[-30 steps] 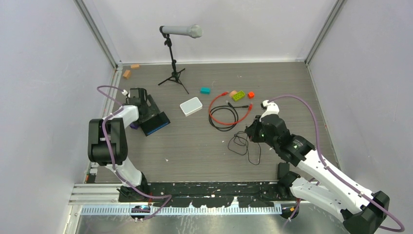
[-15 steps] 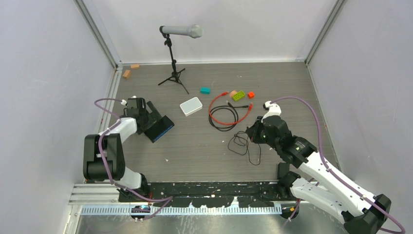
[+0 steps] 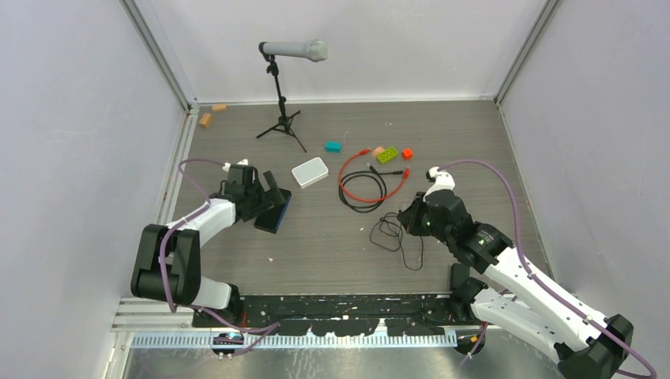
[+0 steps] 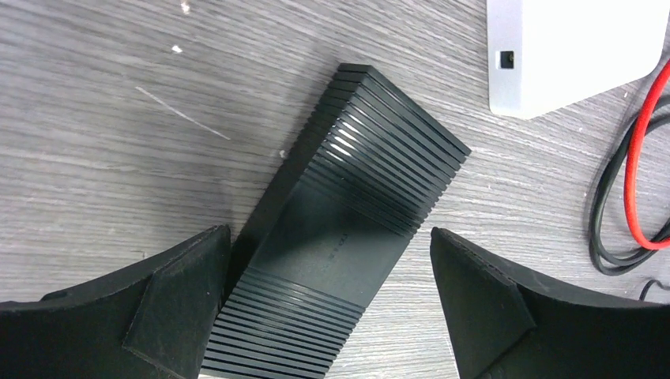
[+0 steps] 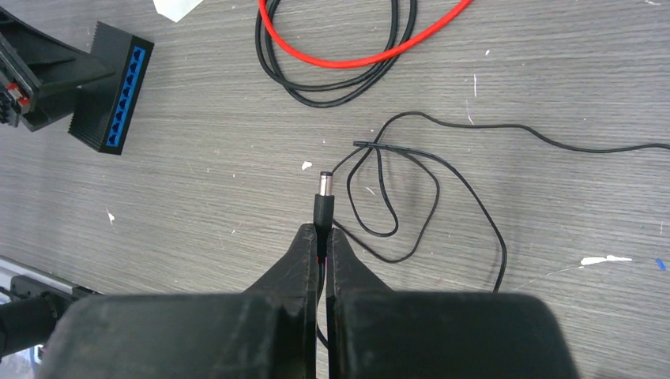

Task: Insert the plug into the switch port
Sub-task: Insert the power into the switch port.

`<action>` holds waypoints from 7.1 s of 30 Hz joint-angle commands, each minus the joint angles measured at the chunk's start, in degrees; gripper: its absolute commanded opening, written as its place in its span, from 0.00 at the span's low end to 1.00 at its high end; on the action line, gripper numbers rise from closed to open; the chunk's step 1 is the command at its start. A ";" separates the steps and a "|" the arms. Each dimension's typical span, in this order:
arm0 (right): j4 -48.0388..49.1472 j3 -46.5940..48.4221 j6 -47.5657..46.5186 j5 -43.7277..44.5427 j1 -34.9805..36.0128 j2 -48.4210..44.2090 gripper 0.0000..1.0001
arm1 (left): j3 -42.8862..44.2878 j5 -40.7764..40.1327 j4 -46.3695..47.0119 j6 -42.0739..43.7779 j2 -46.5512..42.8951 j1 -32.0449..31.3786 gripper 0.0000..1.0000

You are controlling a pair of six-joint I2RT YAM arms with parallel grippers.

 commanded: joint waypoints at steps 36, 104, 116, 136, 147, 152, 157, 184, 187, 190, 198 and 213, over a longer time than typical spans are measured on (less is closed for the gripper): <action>-4.16 -0.83 0.09 -2.40 0.14 -5.04 0.01 | 12.78 -5.09 -7.69 20.65 14.39 -28.58 0.61; 36.05 -7.52 10.68 16.78 27.70 35.29 0.01 | -7.20 -30.38 -24.32 -14.76 -37.22 -49.72 0.81; 38.05 -1.62 19.16 26.84 39.75 43.80 0.01 | -8.19 -29.78 -22.60 -13.70 -37.22 -49.33 0.79; 36.24 -6.98 13.57 23.30 39.43 37.03 0.01 | -10.40 -23.99 -26.57 -20.24 -33.02 -48.15 0.81; 44.56 -6.72 16.51 19.44 38.43 42.14 0.00 | -16.62 -20.26 -14.10 -19.98 -30.73 -48.15 0.77; 47.66 -4.99 16.12 16.75 37.71 44.45 0.01 | -14.82 -21.96 -12.63 -15.28 -29.70 -46.51 0.76; 48.53 -1.58 15.36 15.49 36.96 46.77 0.00 | -11.66 -20.43 -12.13 -8.88 -24.92 -41.00 0.75; 30.81 -8.30 -7.47 3.82 34.91 29.54 0.01 | -4.81 -16.63 -4.68 4.20 -12.86 -32.79 0.83; 32.50 -8.60 -13.52 1.85 34.82 31.38 0.01 | -5.74 -17.94 -5.93 2.70 -16.38 -32.77 0.87; 34.50 -8.62 -20.27 -1.10 34.62 32.58 0.00 | -6.28 -17.52 -6.53 1.73 -18.96 -32.79 0.88; 32.02 -6.12 -33.77 -7.37 30.63 34.10 0.01 | -8.67 -16.17 -8.87 -0.72 -23.99 -32.77 0.88; 33.95 -1.36 -42.67 -20.96 25.38 44.19 0.00 | -17.12 -6.17 -0.62 -5.34 -26.36 -26.92 0.82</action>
